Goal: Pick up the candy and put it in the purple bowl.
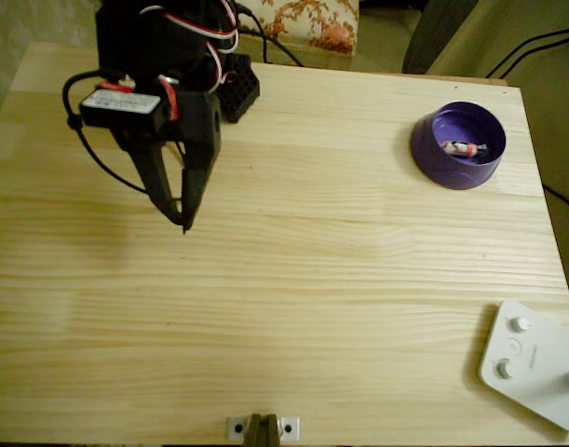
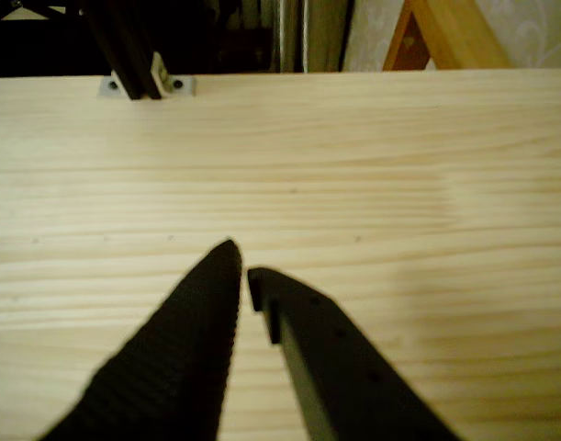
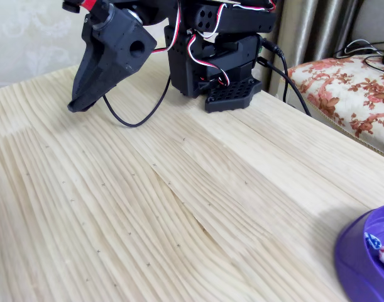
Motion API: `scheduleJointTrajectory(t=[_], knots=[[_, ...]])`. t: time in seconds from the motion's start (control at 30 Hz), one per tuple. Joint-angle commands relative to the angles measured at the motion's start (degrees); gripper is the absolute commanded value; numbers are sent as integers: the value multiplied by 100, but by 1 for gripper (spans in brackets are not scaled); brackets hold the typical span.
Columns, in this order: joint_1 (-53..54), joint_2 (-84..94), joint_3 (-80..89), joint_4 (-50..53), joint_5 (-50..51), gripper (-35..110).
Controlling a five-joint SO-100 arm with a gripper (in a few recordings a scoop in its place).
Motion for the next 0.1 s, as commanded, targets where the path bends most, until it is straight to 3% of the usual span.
scheduleJointTrajectory(t=[0.0,0.07], knots=[[-18,396,-114,105,97,0],[-18,396,-114,105,97,0]])
